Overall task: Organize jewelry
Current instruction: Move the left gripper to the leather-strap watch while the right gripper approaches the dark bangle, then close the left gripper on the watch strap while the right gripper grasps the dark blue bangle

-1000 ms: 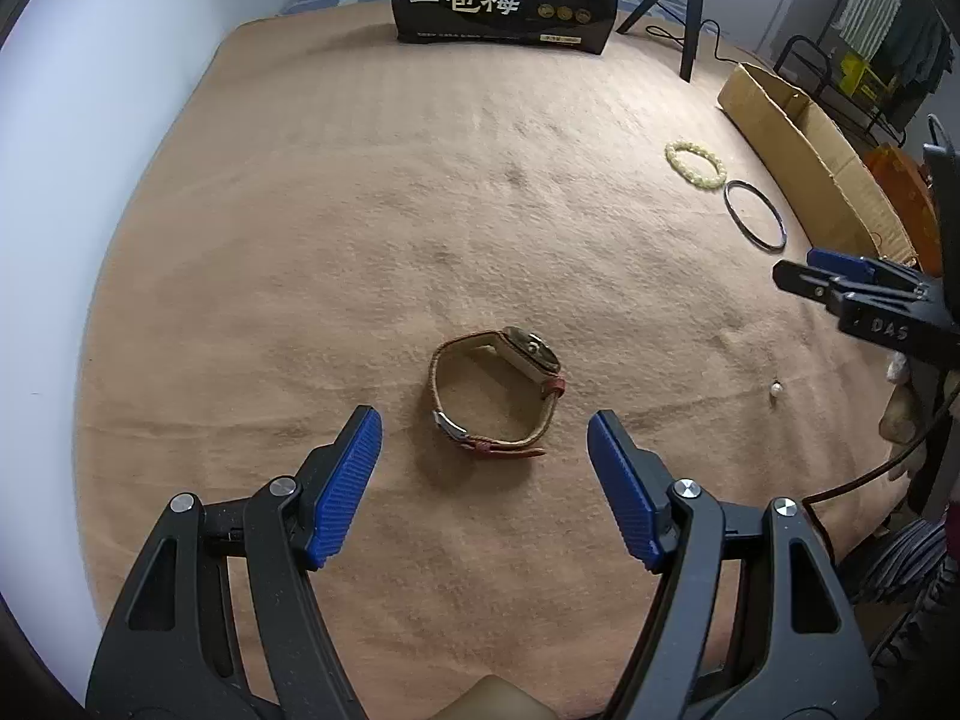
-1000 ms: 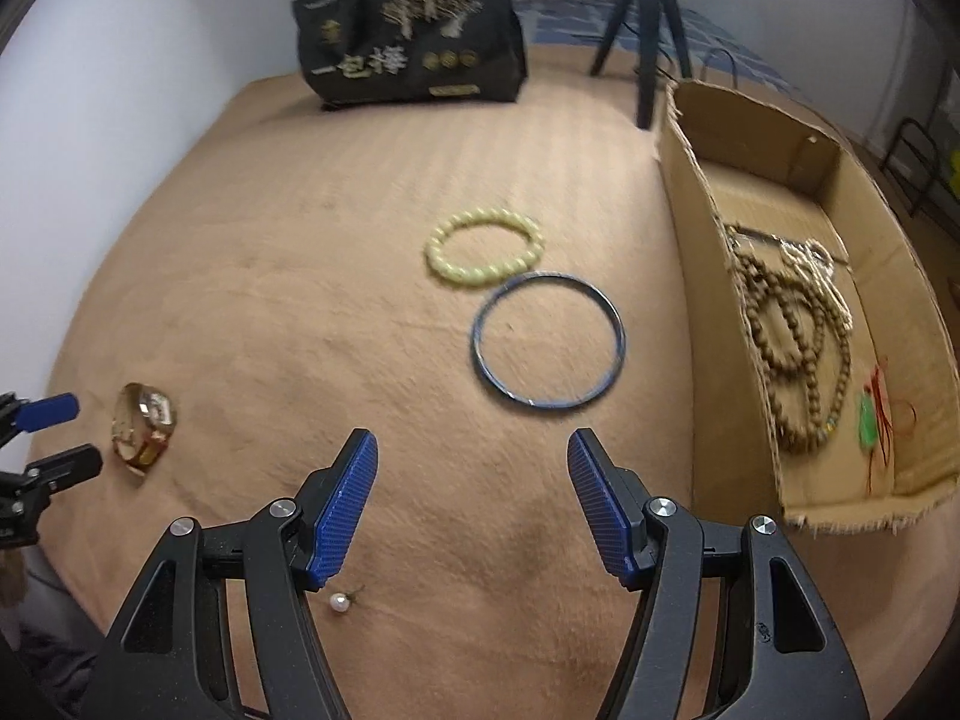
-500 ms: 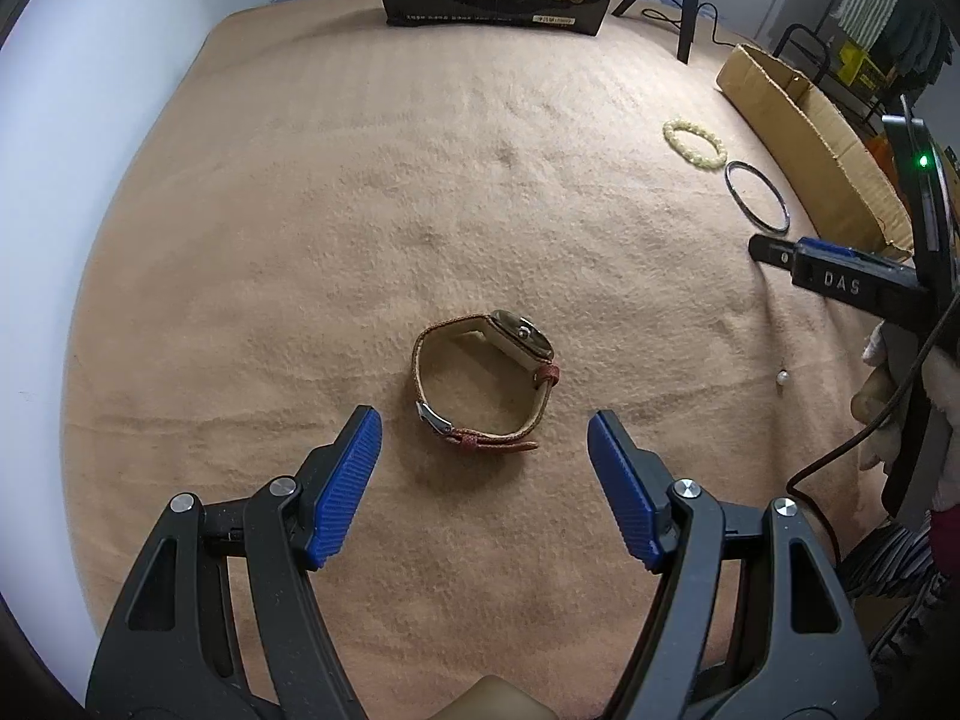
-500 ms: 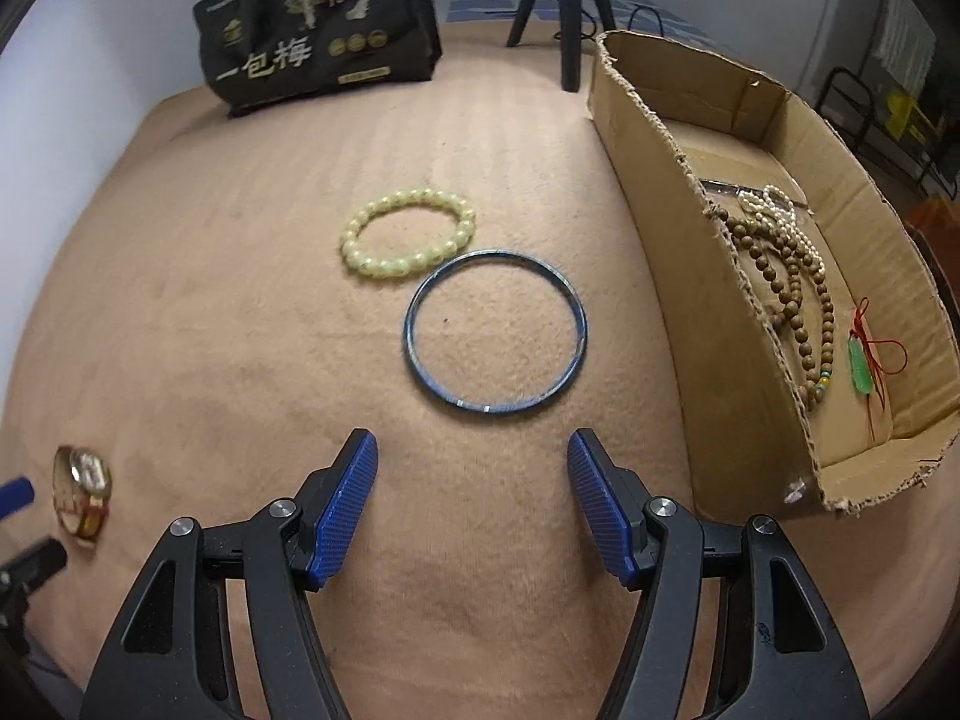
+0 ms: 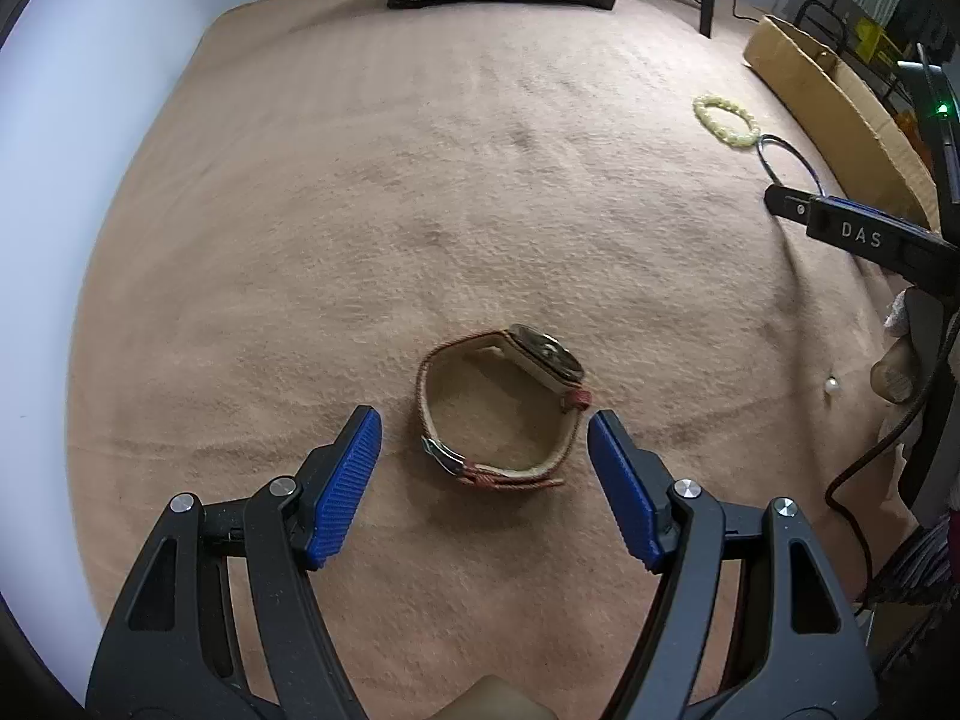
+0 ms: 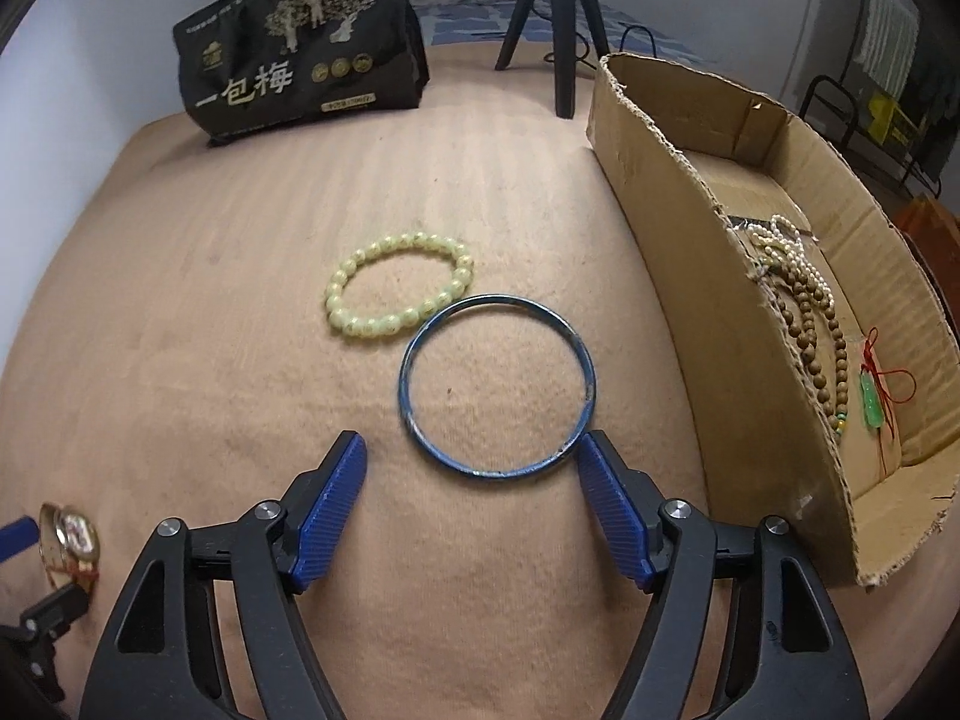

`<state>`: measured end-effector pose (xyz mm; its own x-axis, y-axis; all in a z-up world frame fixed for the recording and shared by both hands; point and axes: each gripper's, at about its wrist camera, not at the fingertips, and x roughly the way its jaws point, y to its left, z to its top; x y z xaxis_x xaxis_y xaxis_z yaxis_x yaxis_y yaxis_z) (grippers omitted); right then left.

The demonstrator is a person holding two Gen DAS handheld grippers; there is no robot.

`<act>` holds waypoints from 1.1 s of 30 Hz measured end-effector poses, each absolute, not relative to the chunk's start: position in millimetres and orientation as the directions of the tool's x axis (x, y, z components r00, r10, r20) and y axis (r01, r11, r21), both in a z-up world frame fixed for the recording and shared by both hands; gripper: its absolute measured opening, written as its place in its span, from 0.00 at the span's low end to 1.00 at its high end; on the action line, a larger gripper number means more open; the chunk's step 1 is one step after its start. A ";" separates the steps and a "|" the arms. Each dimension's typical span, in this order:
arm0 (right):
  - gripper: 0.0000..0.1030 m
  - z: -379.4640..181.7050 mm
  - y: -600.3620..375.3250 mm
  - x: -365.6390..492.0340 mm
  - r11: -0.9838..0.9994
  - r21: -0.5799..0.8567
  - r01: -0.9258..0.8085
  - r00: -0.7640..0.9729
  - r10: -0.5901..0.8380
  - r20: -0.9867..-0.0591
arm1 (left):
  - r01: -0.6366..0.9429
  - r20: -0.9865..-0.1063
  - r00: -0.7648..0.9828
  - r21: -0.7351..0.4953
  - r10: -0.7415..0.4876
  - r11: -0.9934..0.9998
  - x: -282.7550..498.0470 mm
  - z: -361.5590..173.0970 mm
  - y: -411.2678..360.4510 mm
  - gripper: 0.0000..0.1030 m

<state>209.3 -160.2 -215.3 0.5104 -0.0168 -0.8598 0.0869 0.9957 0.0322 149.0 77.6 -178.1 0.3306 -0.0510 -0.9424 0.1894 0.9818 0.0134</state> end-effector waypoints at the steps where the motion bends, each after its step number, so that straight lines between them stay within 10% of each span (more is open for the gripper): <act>1: 0.71 -215.3 -160.0 210.2 0.996 0.030 0.088 0.513 -0.019 -0.858 | 0.187 -0.944 0.327 0.012 -0.051 0.982 149.9 -179.2 78.5 0.71; 33: 0.61 -207.8 -163.5 206.4 0.998 0.052 0.019 0.583 0.031 -0.812 | 0.175 -0.938 0.340 -0.011 -0.071 0.984 160.1 -188.4 69.0 0.58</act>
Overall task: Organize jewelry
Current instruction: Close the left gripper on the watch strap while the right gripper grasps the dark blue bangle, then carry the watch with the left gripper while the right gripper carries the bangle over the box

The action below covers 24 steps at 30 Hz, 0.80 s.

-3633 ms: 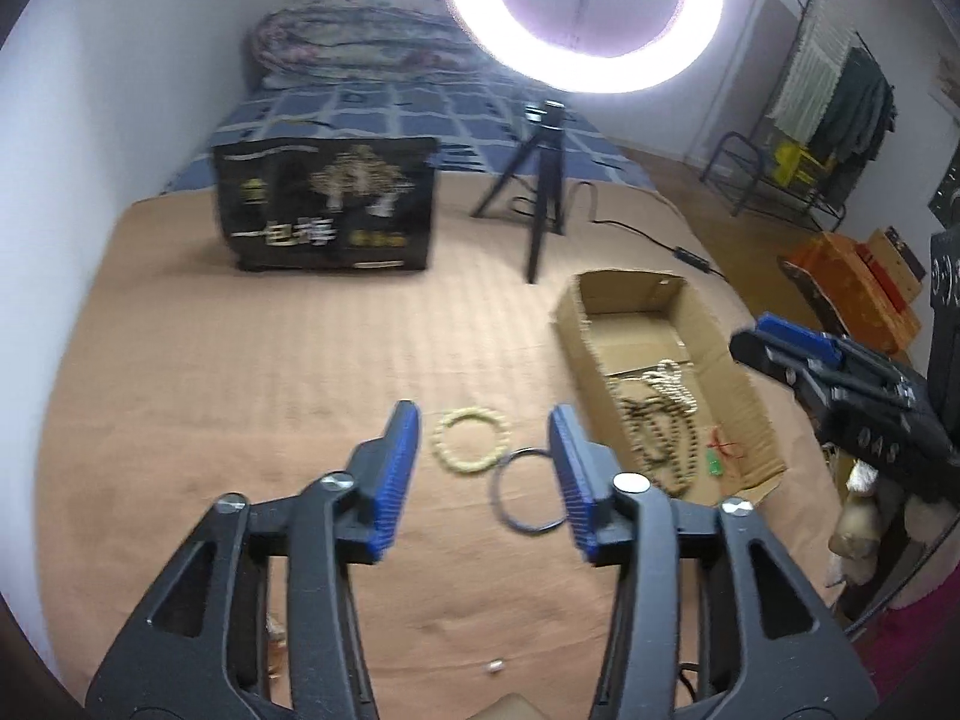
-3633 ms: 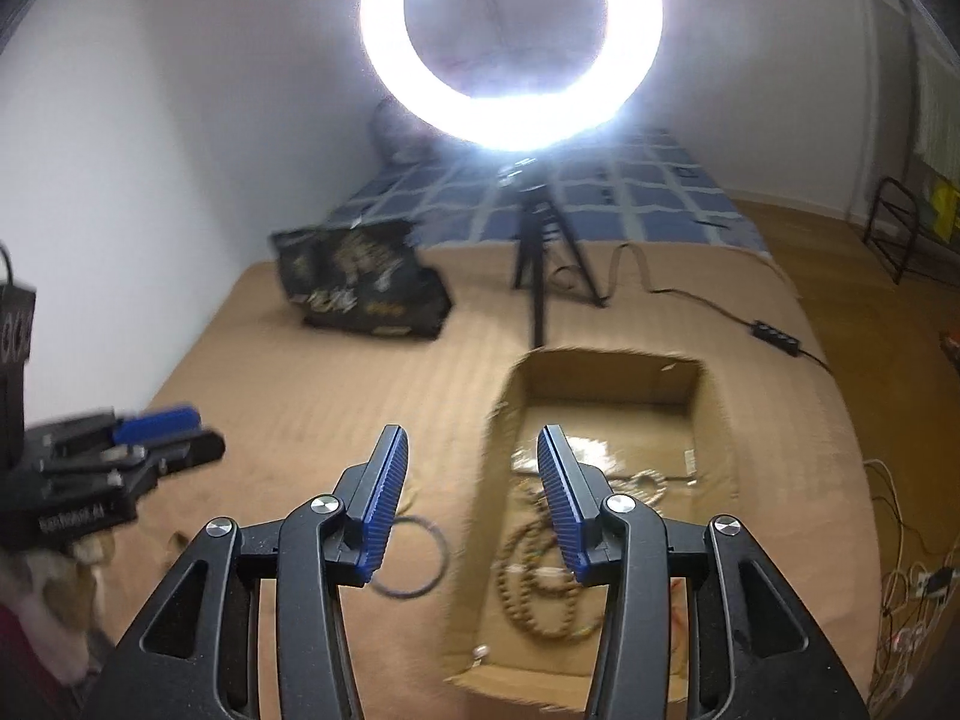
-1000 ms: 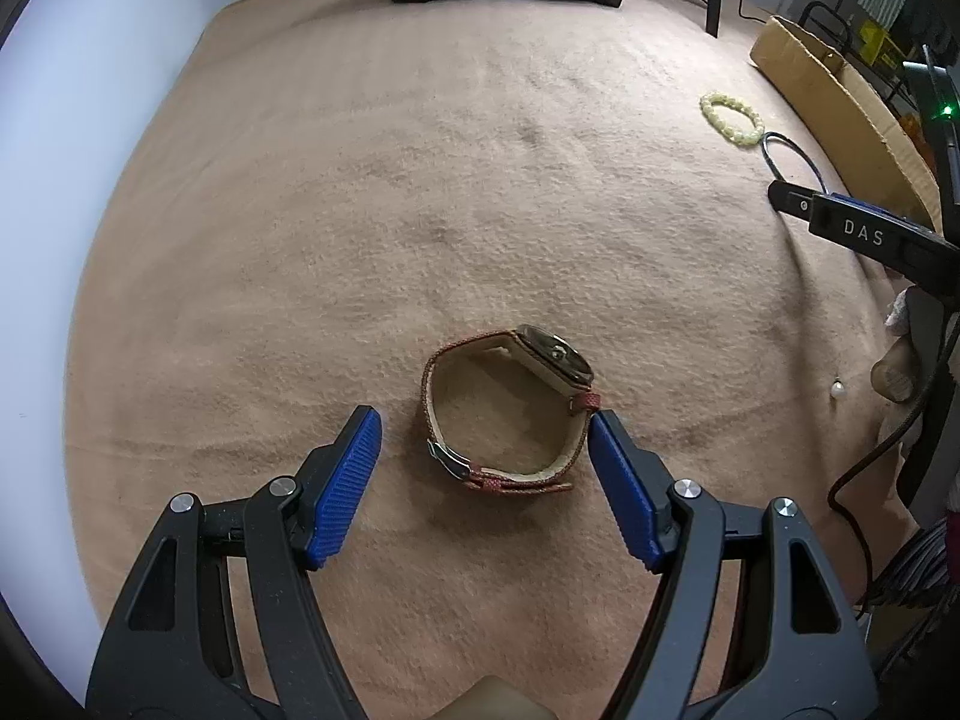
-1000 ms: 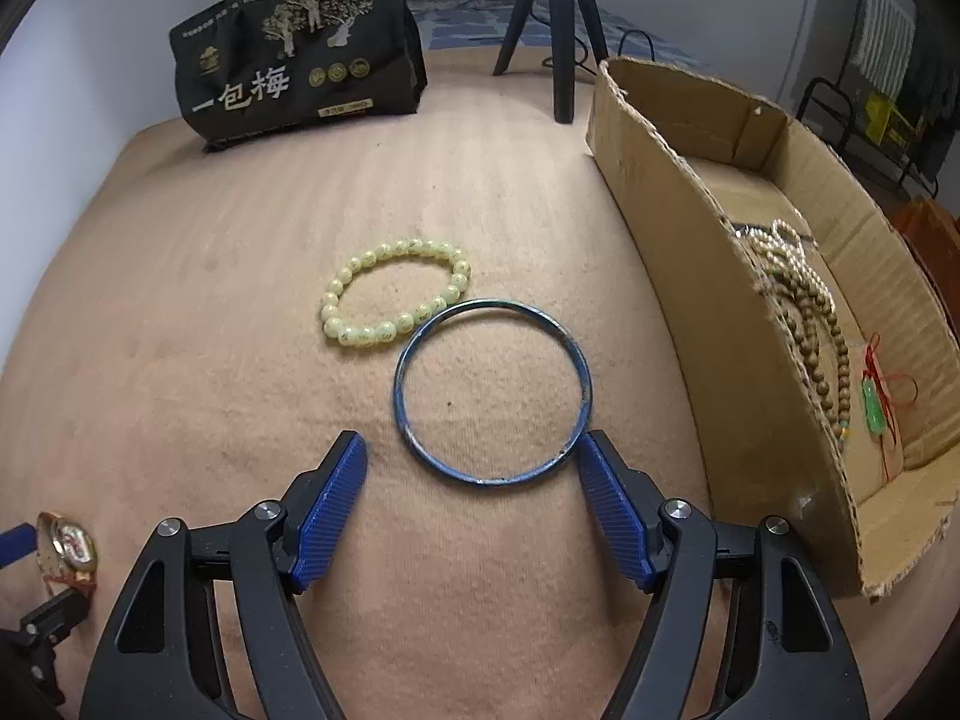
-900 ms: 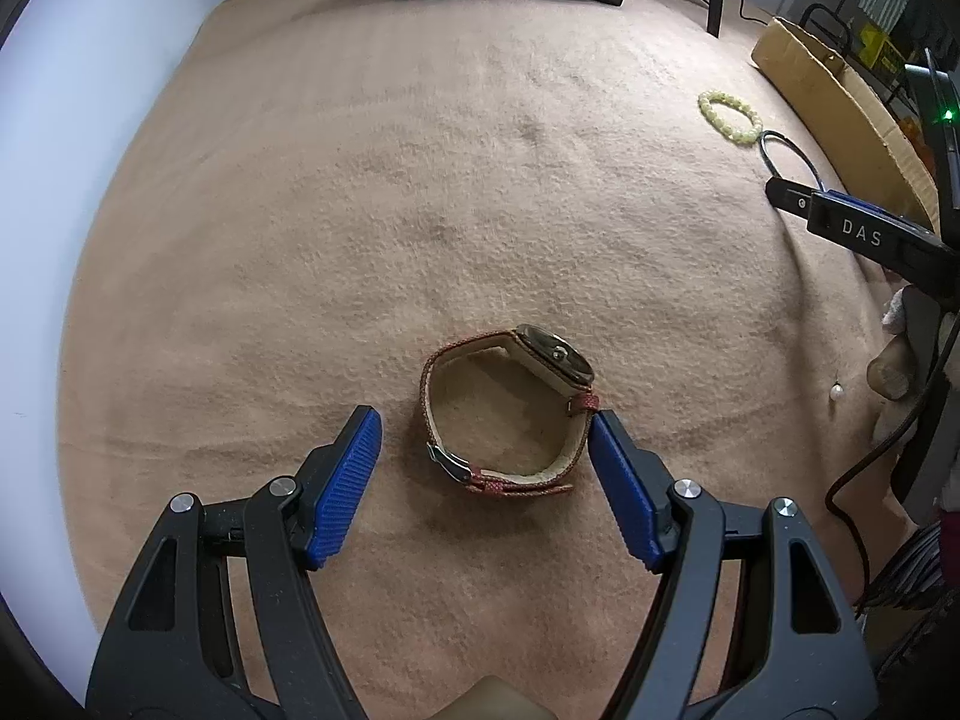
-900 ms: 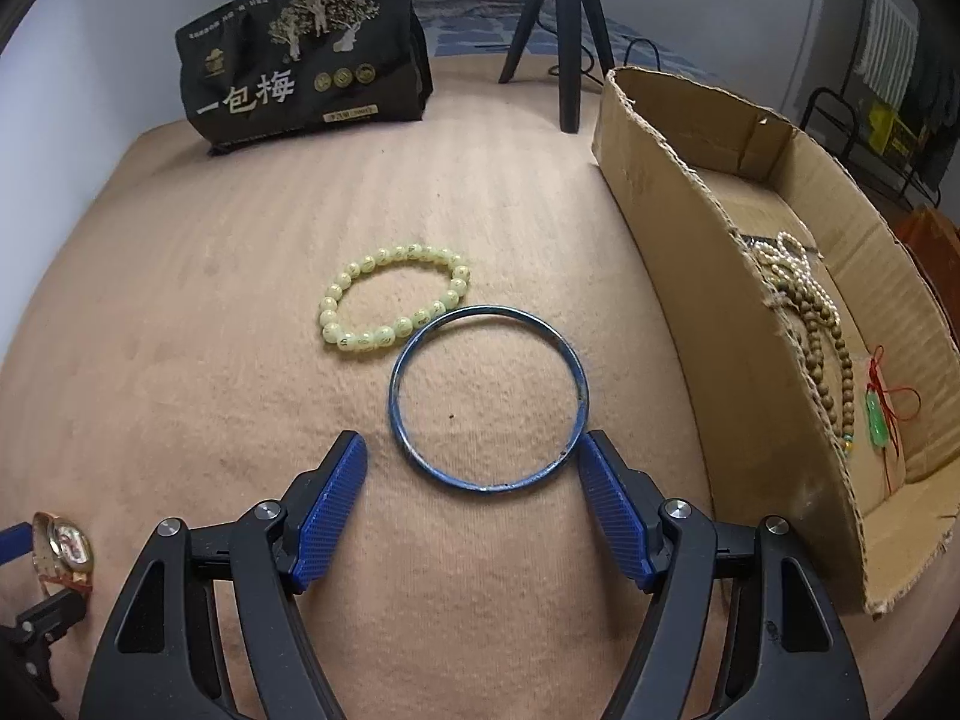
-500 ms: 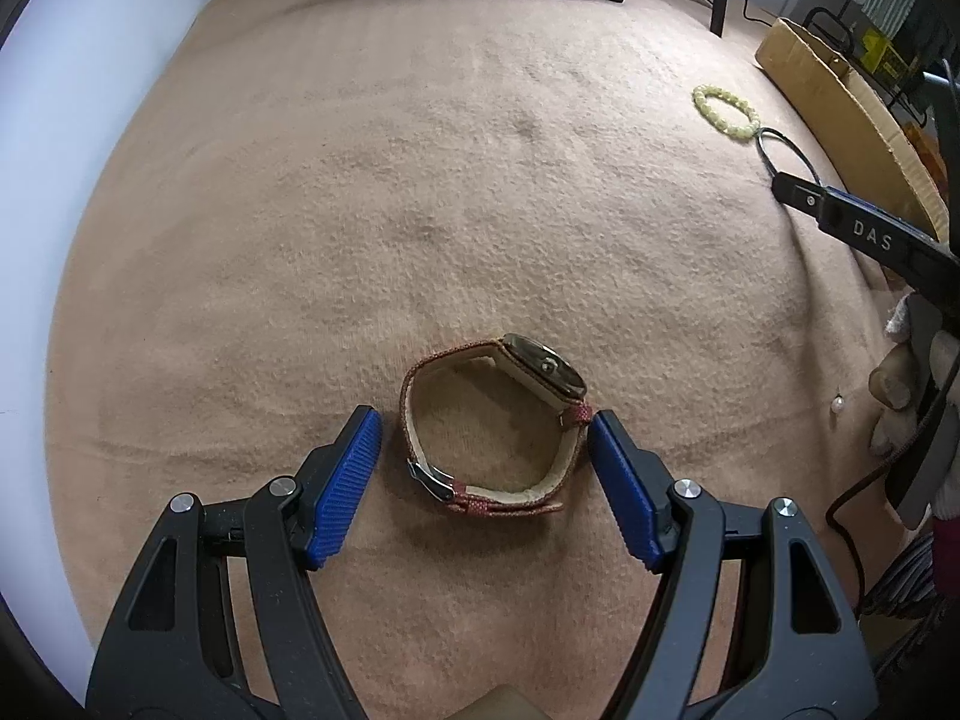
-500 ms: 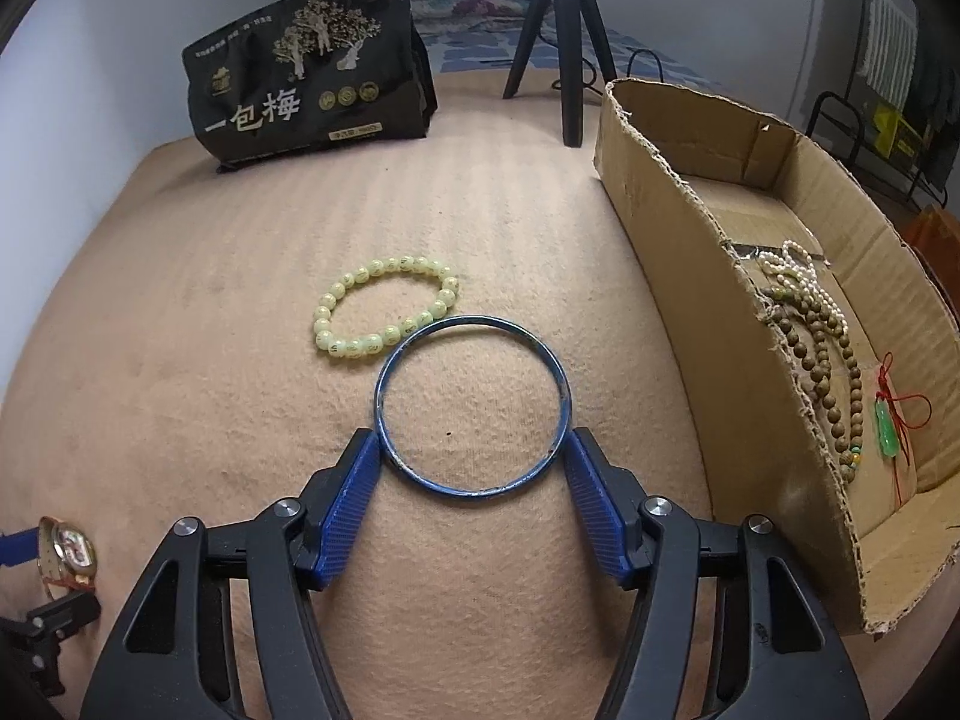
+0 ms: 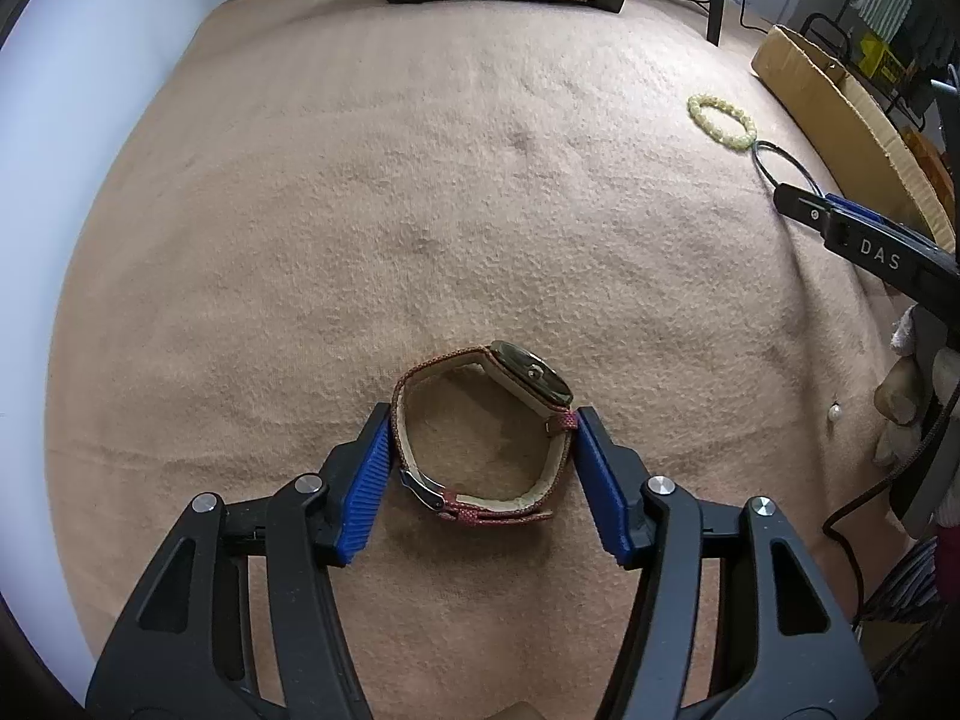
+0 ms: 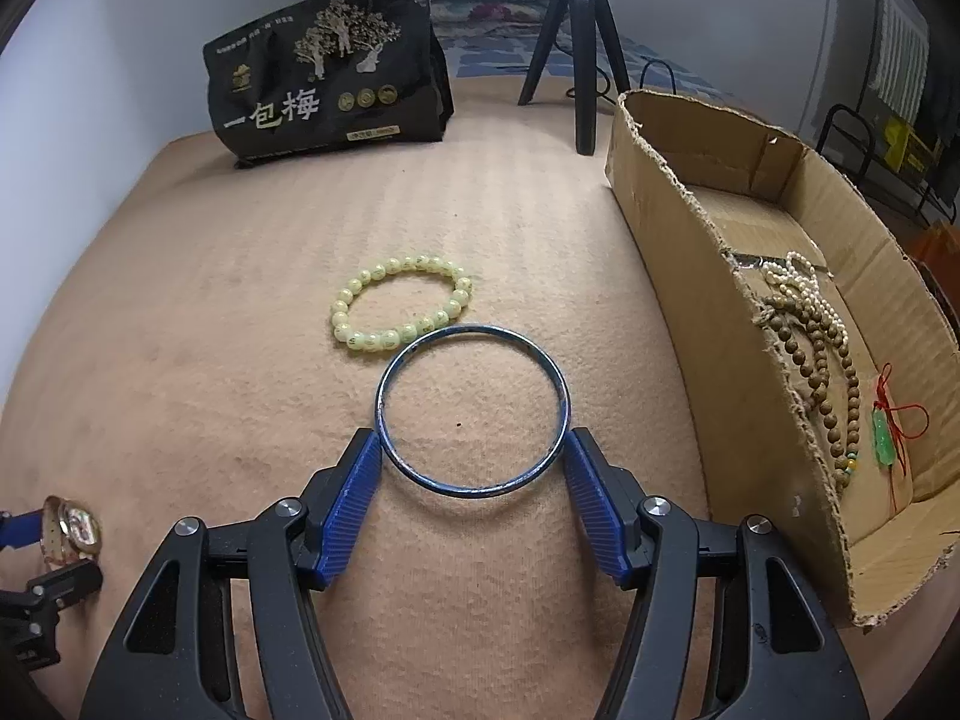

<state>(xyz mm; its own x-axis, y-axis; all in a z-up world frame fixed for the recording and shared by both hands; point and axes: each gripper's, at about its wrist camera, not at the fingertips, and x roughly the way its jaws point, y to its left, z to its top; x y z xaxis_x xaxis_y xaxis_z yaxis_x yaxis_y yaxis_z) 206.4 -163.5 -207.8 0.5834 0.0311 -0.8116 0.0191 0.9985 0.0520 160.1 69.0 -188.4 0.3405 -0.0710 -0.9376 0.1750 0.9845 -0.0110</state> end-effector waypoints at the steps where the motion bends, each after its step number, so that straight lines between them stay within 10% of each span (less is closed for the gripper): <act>1: 0.61 -206.4 -163.6 205.0 0.998 0.052 0.017 0.588 0.032 -0.808 | 0.176 -0.936 0.345 -0.006 -0.068 0.984 159.4 -188.3 67.8 0.58; 11: 0.57 -197.9 -165.1 194.4 0.998 0.061 -0.011 0.604 0.055 -0.795 | 0.187 -0.914 0.400 0.009 -0.067 0.982 154.7 -170.7 62.8 0.58; 14: 0.05 -196.6 -163.4 193.0 0.996 0.078 -0.039 0.585 0.087 -0.806 | 0.191 -0.910 0.409 0.004 -0.076 0.982 152.3 -165.2 62.4 0.58; 22: 0.06 -215.9 -181.3 199.3 0.982 0.188 -0.001 0.515 0.161 -0.842 | 0.214 -0.899 0.430 0.007 -0.088 0.977 150.8 -155.2 48.7 0.58; 24: 0.22 -215.5 -182.2 201.9 0.983 0.184 0.001 0.512 0.157 -0.845 | 0.212 -0.895 0.436 -0.002 -0.097 0.977 151.1 -151.8 48.9 0.58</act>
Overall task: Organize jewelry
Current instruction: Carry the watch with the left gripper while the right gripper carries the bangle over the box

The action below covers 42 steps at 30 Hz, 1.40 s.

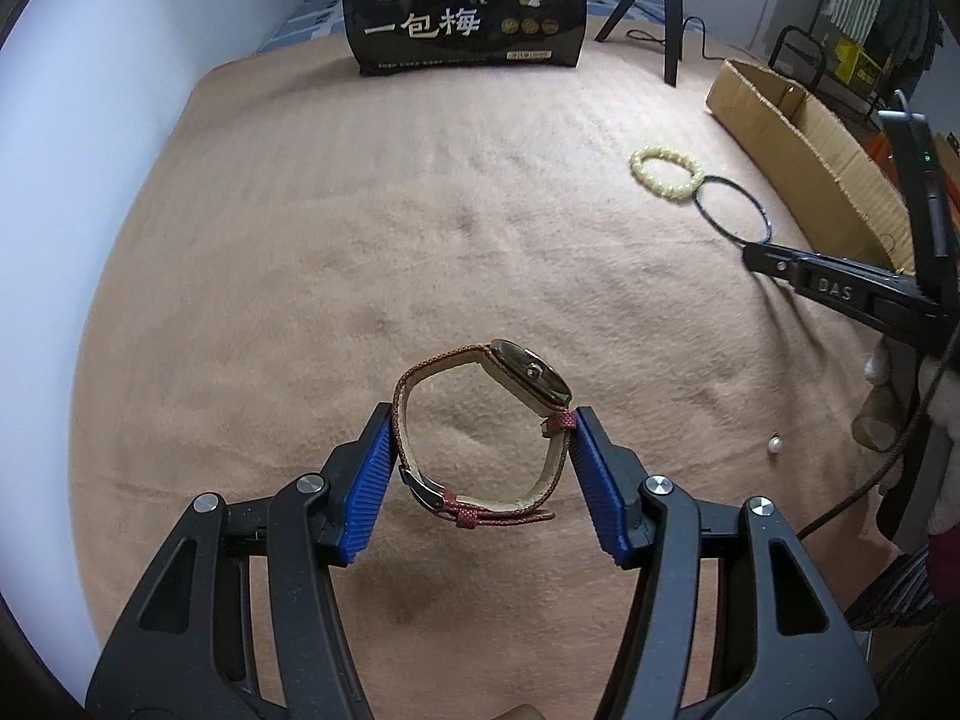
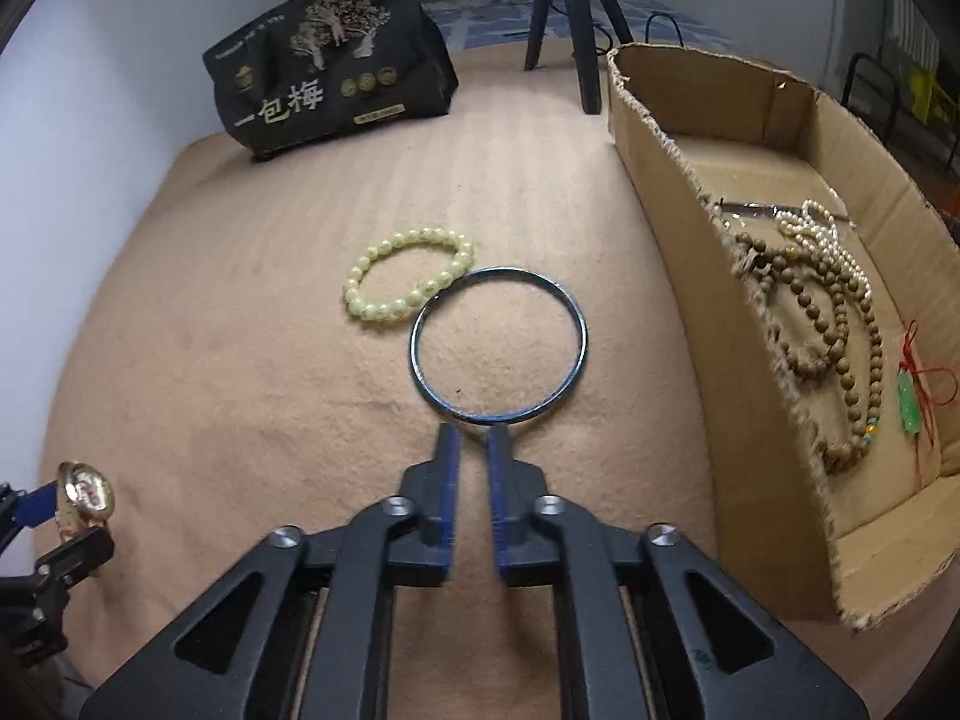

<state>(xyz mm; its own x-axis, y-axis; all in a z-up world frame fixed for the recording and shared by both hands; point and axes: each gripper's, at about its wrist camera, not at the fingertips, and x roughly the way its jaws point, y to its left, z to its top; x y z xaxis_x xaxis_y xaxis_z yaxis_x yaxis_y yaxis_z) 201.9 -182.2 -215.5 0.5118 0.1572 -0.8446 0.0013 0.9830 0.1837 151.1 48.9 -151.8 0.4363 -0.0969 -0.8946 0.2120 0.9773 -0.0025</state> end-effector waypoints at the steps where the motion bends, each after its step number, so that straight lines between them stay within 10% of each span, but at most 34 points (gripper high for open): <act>1: 0.29 -215.1 -181.3 202.1 0.981 0.192 -0.007 0.513 0.168 -0.842 | 0.209 -0.894 0.438 -0.007 -0.100 0.978 151.4 -150.8 49.6 0.58; 3: 0.47 -214.6 -178.3 203.8 0.983 0.182 -0.017 0.513 0.165 -0.843 | 0.207 -0.892 0.438 -0.017 -0.108 0.978 153.1 -148.9 50.9 0.58; 12: 0.66 -215.1 -161.2 216.3 1.000 0.024 0.019 0.538 0.010 -0.843 | 0.199 -0.886 0.443 -0.053 -0.138 0.979 156.5 -141.0 54.5 0.58; 42: 0.66 -214.1 -157.8 215.6 1.000 0.011 -0.013 0.559 0.016 -0.829 | 0.206 -0.866 0.469 -0.081 -0.171 0.975 160.0 -124.4 51.6 0.58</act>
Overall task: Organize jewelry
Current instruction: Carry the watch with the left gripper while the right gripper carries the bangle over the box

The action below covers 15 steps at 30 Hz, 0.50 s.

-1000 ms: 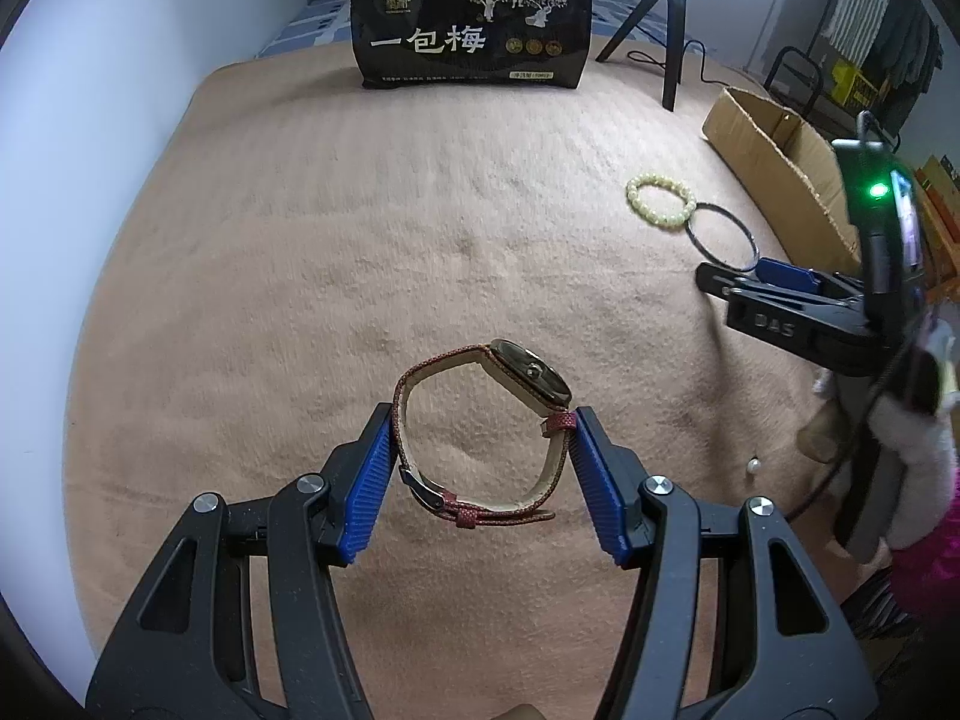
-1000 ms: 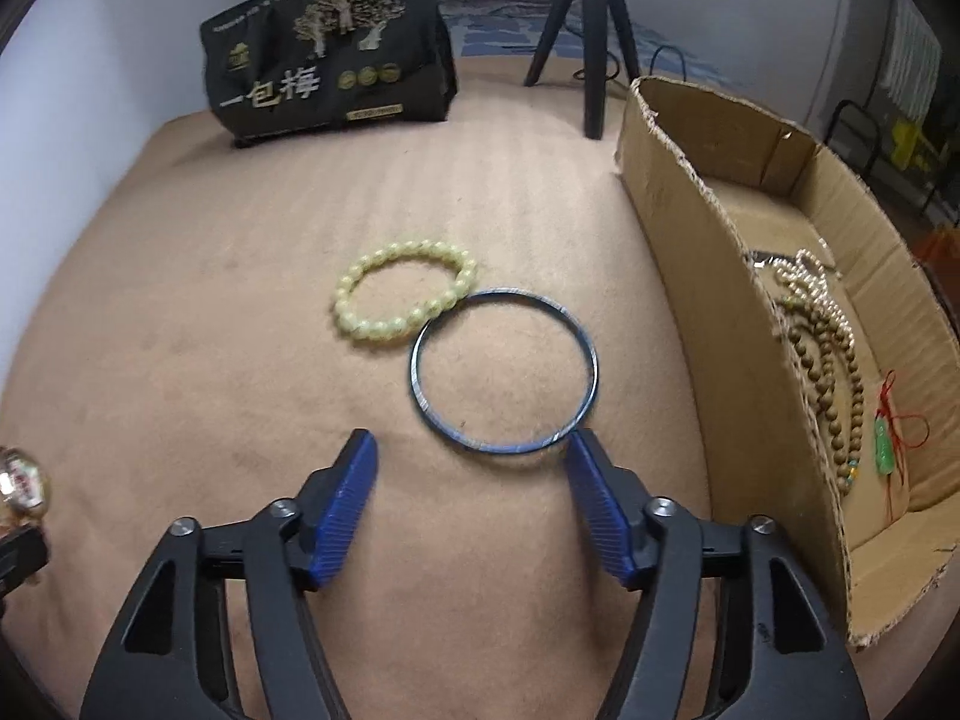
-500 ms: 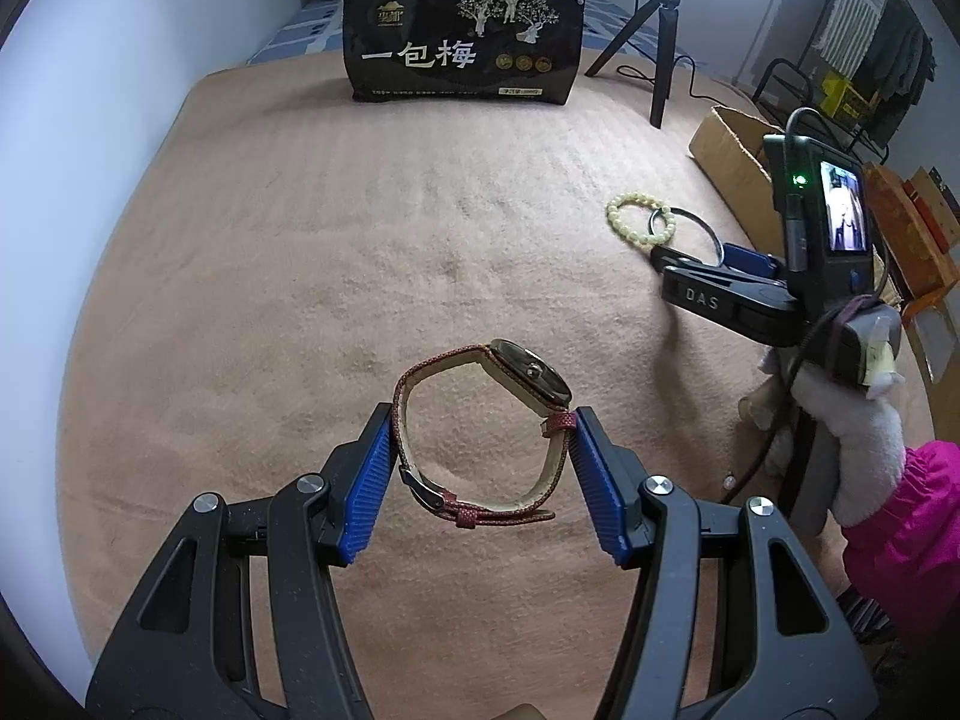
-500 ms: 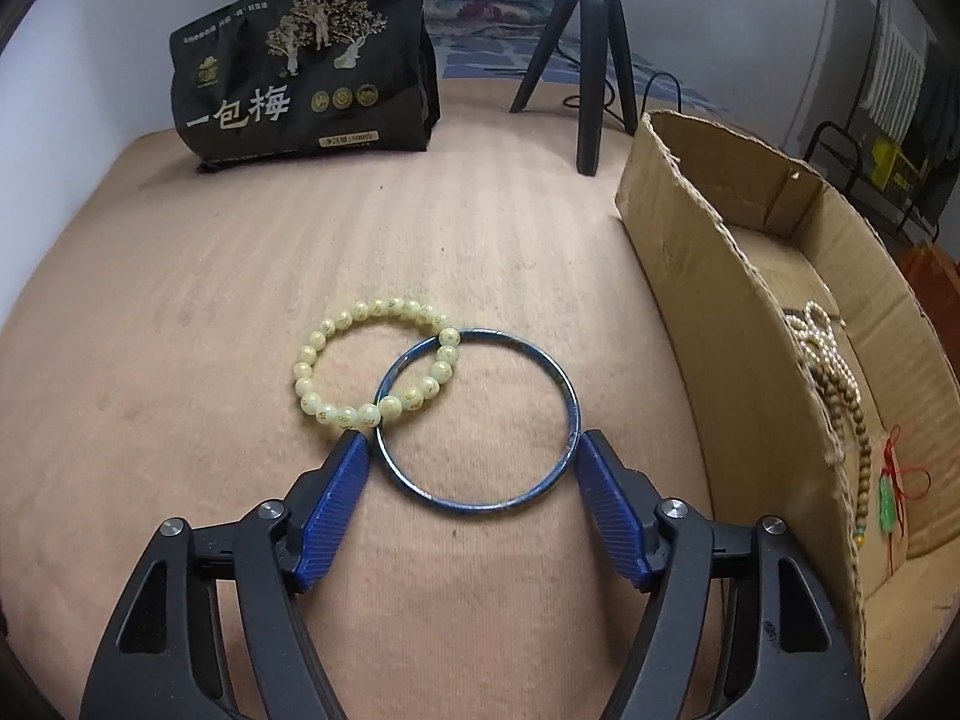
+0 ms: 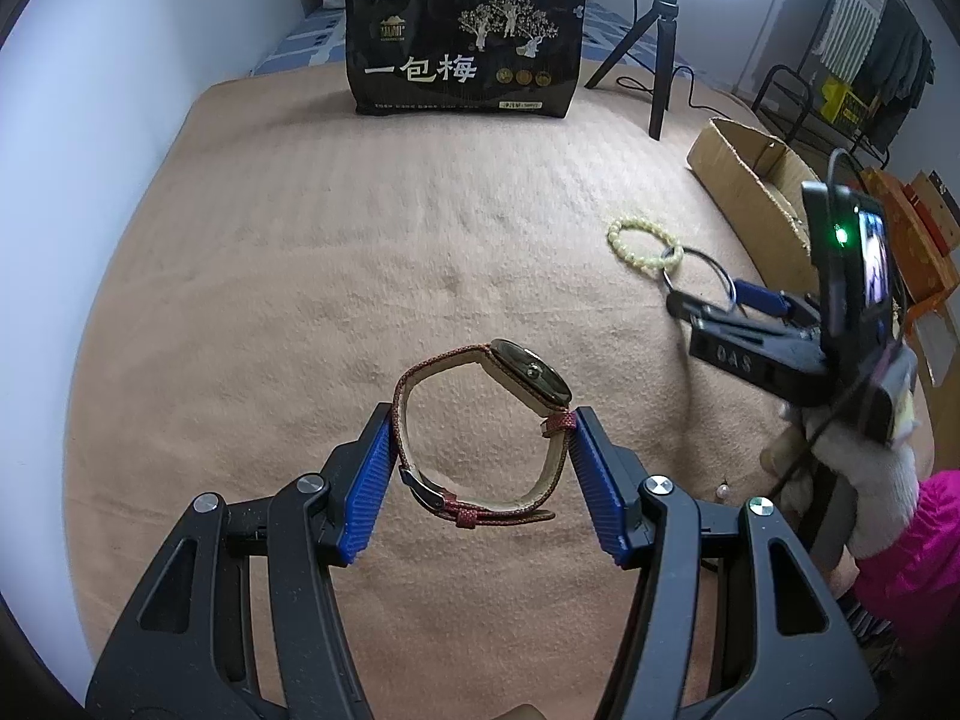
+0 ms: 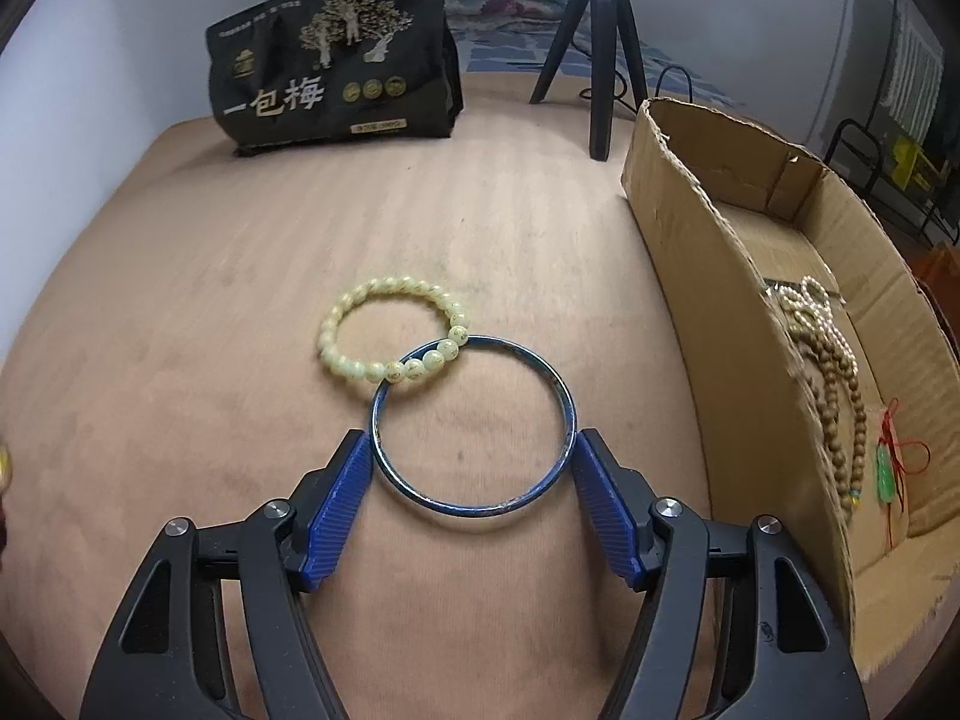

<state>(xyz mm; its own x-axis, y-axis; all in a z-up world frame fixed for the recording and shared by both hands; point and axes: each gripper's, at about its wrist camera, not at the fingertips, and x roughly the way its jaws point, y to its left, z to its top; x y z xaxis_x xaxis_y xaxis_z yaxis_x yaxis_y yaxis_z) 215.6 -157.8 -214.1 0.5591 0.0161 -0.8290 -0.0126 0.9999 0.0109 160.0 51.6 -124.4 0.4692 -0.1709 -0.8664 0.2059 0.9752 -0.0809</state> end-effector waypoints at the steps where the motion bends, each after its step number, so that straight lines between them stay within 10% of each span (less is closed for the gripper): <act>1: 0.66 -213.6 -157.7 212.3 1.000 0.013 -0.015 0.557 0.019 -0.830 | 0.203 -0.864 0.473 -0.082 -0.171 0.976 159.6 -122.8 51.6 0.58; 15: 0.66 -174.2 -167.9 167.7 0.995 0.035 -0.091 0.586 0.082 -0.806 | 0.233 -0.828 0.529 -0.067 -0.184 0.970 159.3 -98.0 26.3 0.58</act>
<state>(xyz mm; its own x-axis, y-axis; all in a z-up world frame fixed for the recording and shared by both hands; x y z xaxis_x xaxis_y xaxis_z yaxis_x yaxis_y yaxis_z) 167.7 -167.9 -174.2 0.5860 0.0815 -0.8062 -0.0908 0.9953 0.0346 159.3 26.3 -98.0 0.5293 -0.1844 -0.8282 0.2332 0.9701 -0.0669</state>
